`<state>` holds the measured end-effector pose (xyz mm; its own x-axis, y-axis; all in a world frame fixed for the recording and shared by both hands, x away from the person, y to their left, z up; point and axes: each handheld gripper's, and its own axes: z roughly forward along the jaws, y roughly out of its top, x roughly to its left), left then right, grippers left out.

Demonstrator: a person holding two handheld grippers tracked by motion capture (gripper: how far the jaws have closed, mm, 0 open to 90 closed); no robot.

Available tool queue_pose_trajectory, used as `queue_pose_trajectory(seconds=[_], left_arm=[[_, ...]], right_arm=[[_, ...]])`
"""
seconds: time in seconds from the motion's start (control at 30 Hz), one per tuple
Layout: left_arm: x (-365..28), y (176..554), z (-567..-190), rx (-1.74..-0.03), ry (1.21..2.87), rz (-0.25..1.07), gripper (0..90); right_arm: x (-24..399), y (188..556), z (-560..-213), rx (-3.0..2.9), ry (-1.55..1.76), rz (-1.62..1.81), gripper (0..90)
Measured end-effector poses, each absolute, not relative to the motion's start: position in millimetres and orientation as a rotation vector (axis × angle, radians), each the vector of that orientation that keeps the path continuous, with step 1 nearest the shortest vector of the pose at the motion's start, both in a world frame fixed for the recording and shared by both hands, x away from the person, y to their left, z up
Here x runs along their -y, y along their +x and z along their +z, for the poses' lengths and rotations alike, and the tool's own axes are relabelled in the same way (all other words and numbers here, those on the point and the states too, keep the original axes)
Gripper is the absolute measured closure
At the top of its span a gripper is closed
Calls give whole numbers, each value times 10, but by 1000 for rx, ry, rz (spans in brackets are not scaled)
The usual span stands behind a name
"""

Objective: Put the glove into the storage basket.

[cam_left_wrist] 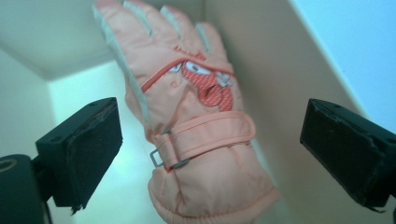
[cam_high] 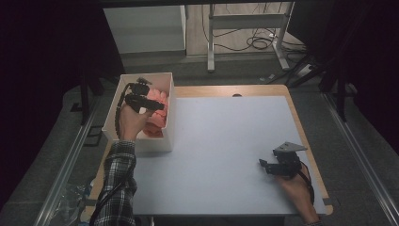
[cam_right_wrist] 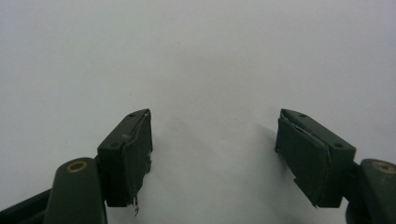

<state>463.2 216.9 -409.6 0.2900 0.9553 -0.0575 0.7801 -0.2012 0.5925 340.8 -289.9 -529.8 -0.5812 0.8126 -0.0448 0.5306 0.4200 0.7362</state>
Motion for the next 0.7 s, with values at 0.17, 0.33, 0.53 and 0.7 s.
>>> queue_pose_trajectory(seconds=[0.17, 0.33, 0.53, 0.7], left_arm=[[-2163, 4569, -4028, -1501, 2027, 433, 47], [-2137, 4516, -3994, -1455, 2040, 433, 29], [-2046, 4444, -3919, -1399, 2039, 434, 22], [-1944, 4395, -3856, -1344, 2035, 408, 21]], right_arm=[[2899, 3408, -5298, -2284, 1146, 973, 275], [2899, 3408, -5299, -2283, 1145, 973, 275], [2898, 3407, -5299, -2283, 1145, 973, 275], [2898, 3407, -5299, -2283, 1145, 972, 275]])
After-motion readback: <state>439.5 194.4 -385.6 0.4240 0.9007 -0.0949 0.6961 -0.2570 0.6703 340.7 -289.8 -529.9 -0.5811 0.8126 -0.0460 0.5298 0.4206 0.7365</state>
